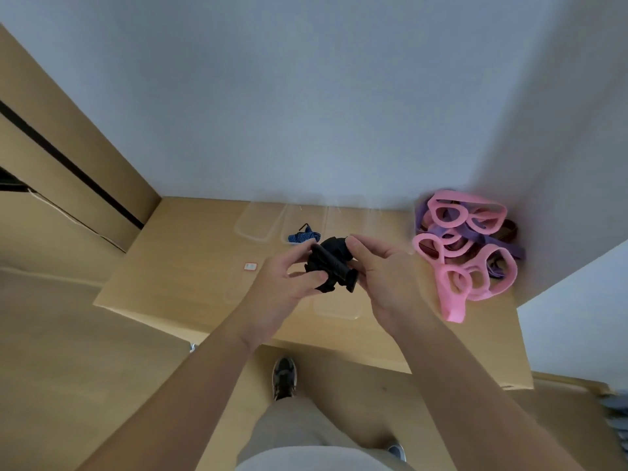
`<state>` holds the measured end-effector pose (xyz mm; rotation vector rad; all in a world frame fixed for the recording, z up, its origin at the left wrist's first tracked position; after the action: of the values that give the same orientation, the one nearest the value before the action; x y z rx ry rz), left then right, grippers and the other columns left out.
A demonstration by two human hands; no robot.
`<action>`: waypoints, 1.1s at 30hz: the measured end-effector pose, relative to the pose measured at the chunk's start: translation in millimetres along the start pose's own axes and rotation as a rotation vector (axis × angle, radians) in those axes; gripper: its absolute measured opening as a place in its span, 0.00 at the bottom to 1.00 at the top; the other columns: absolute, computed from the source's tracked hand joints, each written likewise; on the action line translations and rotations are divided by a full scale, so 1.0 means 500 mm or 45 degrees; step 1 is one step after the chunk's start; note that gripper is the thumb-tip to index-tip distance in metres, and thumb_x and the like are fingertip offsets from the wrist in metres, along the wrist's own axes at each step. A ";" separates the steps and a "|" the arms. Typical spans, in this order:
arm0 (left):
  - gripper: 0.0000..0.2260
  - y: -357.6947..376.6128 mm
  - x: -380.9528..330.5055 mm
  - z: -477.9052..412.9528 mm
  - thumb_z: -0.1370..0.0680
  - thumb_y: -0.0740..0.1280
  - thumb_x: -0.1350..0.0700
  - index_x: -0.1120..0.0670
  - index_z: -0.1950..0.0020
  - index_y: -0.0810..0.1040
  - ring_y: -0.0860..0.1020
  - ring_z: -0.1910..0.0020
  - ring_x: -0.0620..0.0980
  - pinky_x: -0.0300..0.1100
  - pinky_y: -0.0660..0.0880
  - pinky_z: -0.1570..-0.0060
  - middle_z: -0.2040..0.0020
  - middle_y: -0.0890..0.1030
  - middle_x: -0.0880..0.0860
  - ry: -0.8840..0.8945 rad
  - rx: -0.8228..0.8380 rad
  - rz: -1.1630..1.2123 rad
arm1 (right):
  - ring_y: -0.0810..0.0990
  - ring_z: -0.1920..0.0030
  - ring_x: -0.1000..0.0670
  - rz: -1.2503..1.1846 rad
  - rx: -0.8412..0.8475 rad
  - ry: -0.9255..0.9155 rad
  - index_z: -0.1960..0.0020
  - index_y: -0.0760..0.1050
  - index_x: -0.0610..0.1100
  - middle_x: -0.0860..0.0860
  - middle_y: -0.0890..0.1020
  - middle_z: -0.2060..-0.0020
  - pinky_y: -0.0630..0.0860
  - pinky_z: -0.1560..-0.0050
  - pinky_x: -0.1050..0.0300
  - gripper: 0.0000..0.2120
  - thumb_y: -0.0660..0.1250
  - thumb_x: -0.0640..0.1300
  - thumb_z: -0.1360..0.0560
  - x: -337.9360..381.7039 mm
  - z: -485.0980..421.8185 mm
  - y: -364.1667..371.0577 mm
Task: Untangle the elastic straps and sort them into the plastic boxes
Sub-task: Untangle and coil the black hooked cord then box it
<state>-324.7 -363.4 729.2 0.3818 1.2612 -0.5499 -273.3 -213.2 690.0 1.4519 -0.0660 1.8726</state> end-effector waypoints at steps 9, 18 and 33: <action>0.11 -0.285 0.075 -0.137 0.17 0.64 0.63 0.61 0.37 0.81 0.85 0.54 0.56 0.41 0.82 0.55 0.43 0.85 0.64 -0.190 -0.147 0.328 | 0.84 0.57 0.49 0.162 0.050 0.090 0.40 0.80 0.42 0.46 0.87 0.56 0.79 0.54 0.60 0.11 0.69 0.35 0.21 -0.112 -0.144 0.208; 0.08 -0.459 0.149 -0.271 0.17 0.67 0.61 0.57 0.39 0.81 0.85 0.46 0.64 0.48 0.83 0.46 0.47 0.86 0.57 -0.329 -0.157 0.281 | 0.83 0.58 0.49 0.207 -0.143 0.182 0.37 0.78 0.39 0.45 0.85 0.55 0.79 0.55 0.60 0.12 0.68 0.34 0.21 -0.234 -0.265 0.321; 0.09 -0.527 0.223 -0.533 0.25 0.73 0.60 0.48 0.52 0.76 0.83 0.50 0.53 0.54 0.81 0.45 0.48 0.79 0.45 -0.191 -0.406 -0.239 | 0.80 0.53 0.51 0.662 -0.262 0.217 0.38 0.80 0.45 0.54 0.82 0.50 0.80 0.43 0.47 0.13 0.68 0.40 0.21 -0.269 -0.446 0.383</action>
<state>-665.3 -449.0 557.2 -0.0446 1.2208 -0.5150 -555.6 -316.6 571.1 1.2019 -0.5846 2.3147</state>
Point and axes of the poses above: each hand's wrist, its own z-axis away from the middle knuckle, its own y-axis out of the palm, x = y × z, the point moved 9 cm from there along -z, towards the middle knuckle
